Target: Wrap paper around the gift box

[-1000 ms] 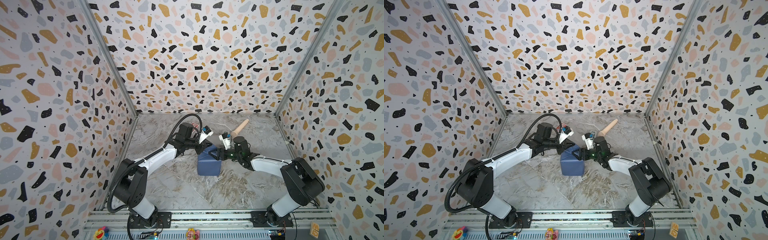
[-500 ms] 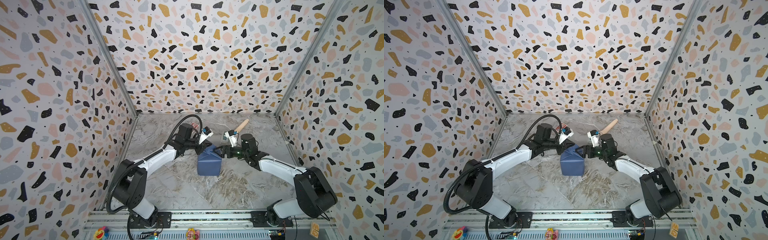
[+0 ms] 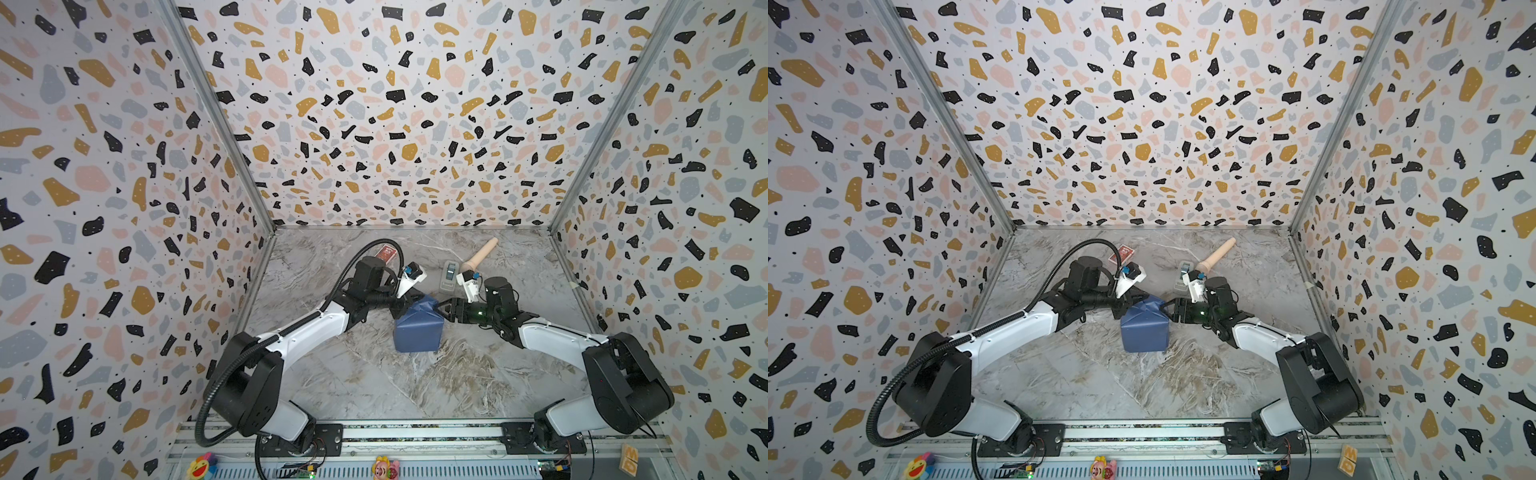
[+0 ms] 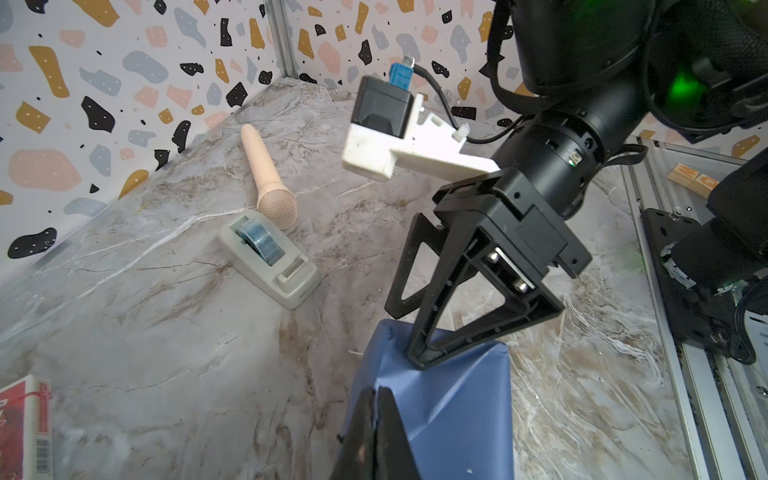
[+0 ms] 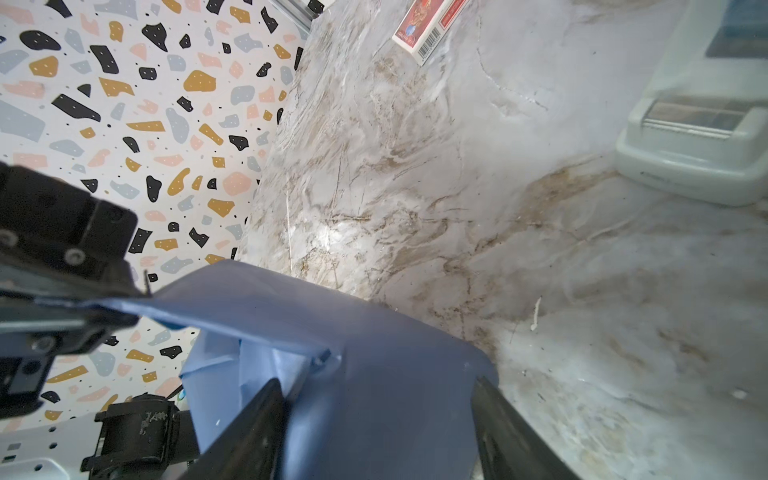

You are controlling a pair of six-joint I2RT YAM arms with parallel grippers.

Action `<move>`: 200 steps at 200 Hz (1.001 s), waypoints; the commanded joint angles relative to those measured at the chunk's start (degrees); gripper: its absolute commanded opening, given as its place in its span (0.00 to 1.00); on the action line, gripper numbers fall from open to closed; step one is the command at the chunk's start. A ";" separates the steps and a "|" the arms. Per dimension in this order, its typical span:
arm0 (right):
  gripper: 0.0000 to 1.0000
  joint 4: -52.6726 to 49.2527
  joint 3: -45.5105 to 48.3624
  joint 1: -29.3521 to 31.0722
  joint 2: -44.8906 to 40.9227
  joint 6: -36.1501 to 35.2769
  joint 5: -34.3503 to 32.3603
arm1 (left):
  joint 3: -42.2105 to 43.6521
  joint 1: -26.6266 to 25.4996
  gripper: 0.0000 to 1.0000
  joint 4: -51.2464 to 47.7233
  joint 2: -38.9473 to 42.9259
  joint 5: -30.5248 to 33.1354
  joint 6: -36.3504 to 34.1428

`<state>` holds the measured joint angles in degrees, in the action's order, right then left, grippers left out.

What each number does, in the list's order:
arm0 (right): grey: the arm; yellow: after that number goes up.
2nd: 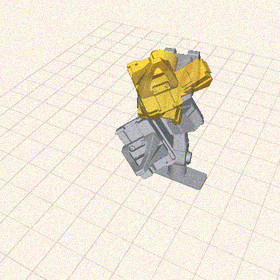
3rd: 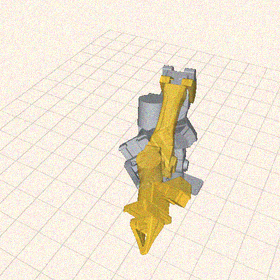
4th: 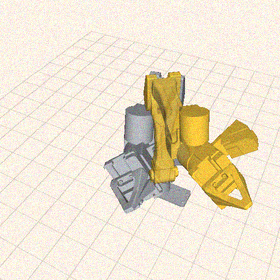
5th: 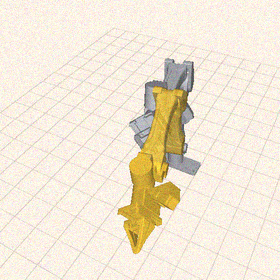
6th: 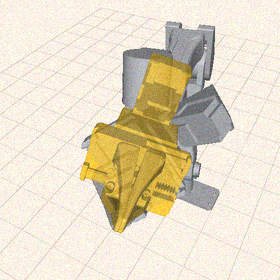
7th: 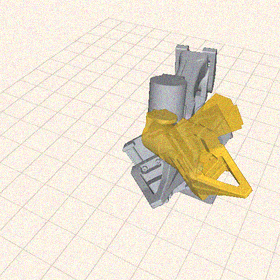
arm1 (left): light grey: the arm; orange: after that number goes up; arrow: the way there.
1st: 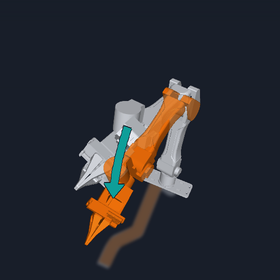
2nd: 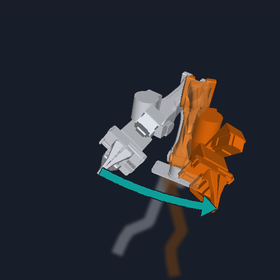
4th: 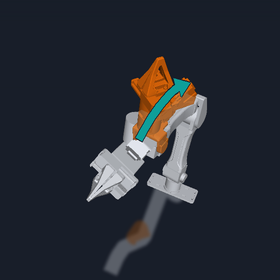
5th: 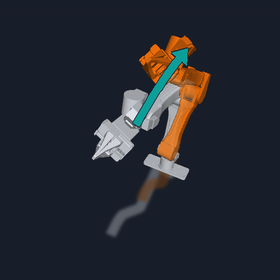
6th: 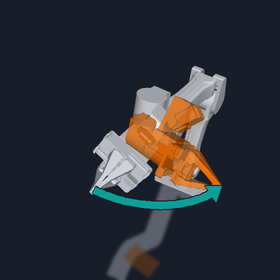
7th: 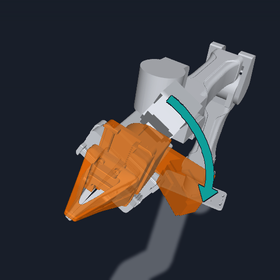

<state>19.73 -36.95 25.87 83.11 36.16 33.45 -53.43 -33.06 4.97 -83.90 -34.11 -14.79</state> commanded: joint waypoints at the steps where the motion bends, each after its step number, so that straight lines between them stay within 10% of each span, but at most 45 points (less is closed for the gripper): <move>1: 0.70 -2.37 2.86 1.49 -0.58 1.86 -4.81 | 4.36 -1.85 0.00 4.49 3.03 1.94 3.74; 103: 0.72 -1.36 4.43 2.54 -2.07 2.87 -8.05 | 12.82 -6.87 0.00 7.70 4.72 3.72 12.09; 200: 0.81 -10.72 -0.74 1.82 -9.61 -3.21 -7.11 | 17.94 -7.37 0.28 10.60 5.05 3.94 13.04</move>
<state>15.90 -35.20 28.18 77.69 36.16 27.16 -37.56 -39.92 18.17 -78.63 -29.52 -2.00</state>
